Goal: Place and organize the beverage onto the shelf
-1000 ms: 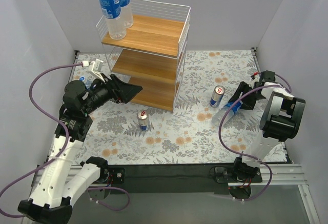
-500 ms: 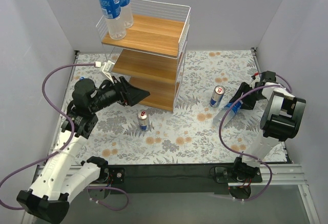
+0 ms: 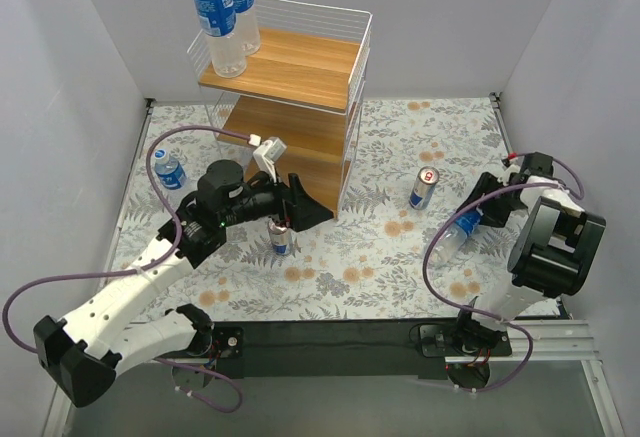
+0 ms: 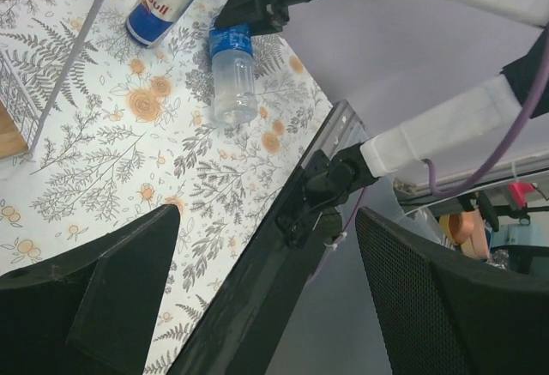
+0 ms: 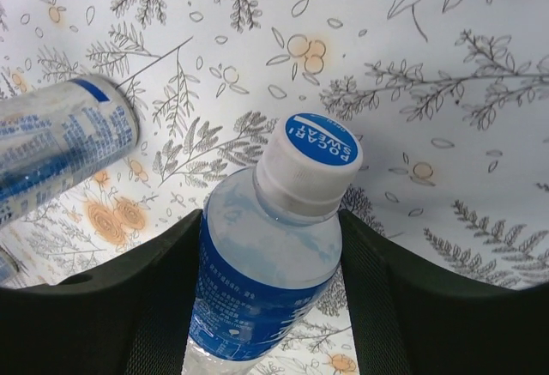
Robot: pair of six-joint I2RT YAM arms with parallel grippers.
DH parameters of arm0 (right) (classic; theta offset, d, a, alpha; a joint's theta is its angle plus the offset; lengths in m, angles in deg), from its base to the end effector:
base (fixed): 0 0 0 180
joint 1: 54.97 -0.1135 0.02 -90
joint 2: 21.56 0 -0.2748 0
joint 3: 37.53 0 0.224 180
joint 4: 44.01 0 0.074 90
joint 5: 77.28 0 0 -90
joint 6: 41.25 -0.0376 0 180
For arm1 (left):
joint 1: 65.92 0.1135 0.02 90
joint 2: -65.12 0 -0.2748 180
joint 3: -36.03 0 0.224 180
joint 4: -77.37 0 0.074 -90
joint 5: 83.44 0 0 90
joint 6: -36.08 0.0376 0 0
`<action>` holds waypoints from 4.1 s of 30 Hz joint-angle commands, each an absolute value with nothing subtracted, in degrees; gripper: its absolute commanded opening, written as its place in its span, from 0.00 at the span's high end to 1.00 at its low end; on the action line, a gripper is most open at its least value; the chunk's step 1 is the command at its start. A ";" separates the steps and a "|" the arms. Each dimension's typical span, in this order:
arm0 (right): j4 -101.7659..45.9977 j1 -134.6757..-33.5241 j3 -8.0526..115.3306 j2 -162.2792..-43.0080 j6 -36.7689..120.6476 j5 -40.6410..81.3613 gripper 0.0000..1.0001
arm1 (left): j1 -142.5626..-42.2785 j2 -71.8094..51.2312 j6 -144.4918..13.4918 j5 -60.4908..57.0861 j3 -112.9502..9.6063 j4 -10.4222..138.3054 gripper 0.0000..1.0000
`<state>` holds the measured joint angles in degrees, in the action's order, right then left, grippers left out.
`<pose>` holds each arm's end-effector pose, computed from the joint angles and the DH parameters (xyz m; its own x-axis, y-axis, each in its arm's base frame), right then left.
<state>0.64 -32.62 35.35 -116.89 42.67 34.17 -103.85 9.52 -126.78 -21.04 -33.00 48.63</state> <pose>0.2780 -0.0994 0.2012 -0.8236 0.4452 -0.3513 0.3113 0.8727 0.3762 0.1361 -0.1282 0.3639 -0.9187 -0.3576 -0.1674 0.0654 0.2801 -0.9577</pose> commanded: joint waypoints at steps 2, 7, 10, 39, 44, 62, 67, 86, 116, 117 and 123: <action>-0.09 -31.59 34.08 -109.39 43.83 40.21 0.79 | -107.66 8.08 -123.97 -17.70 -32.59 51.46 0.18; -1.41 -31.33 32.15 -100.87 46.64 45.58 0.92 | -111.62 5.09 -122.13 -16.39 -32.24 54.71 0.18; -2.55 -31.33 30.57 -96.90 48.13 48.75 0.99 | -114.96 2.11 -120.55 -14.98 -32.59 57.00 0.18; 2.37 -37.74 24.06 -69.29 63.87 62.73 0.99 | -131.13 -35.24 -98.66 -3.29 -36.98 94.09 0.13; 3.95 -41.34 24.94 -64.55 68.69 63.87 0.99 | -131.40 -37.54 -97.69 -0.91 -39.00 94.18 0.12; 14.14 -46.88 30.47 -59.53 82.32 73.45 0.99 | -132.98 -37.89 -95.93 -2.50 -42.96 91.46 0.15; 16.95 -47.68 30.65 -59.18 84.88 74.24 0.99 | -133.16 -37.54 -95.49 -1.88 -44.01 91.02 0.19; 17.40 -48.03 35.48 -58.92 82.16 79.33 0.16 | -133.25 -23.84 -97.95 1.55 -35.67 88.30 1.00; 3.34 -47.94 30.83 -63.40 70.99 55.44 0.10 | -134.65 -6.06 -85.83 22.46 -76.59 46.39 1.00; 3.34 -47.94 30.65 -63.57 71.08 55.26 0.10 | -134.48 -7.03 -84.00 22.82 -79.06 45.59 1.00; 2.46 -47.94 29.07 -64.01 70.90 54.29 0.10 | -130.97 -17.65 -80.91 29.32 -99.63 40.04 1.00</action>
<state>5.19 -47.97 29.79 -63.85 71.39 55.29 -133.01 -14.61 -84.25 23.81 -91.66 39.07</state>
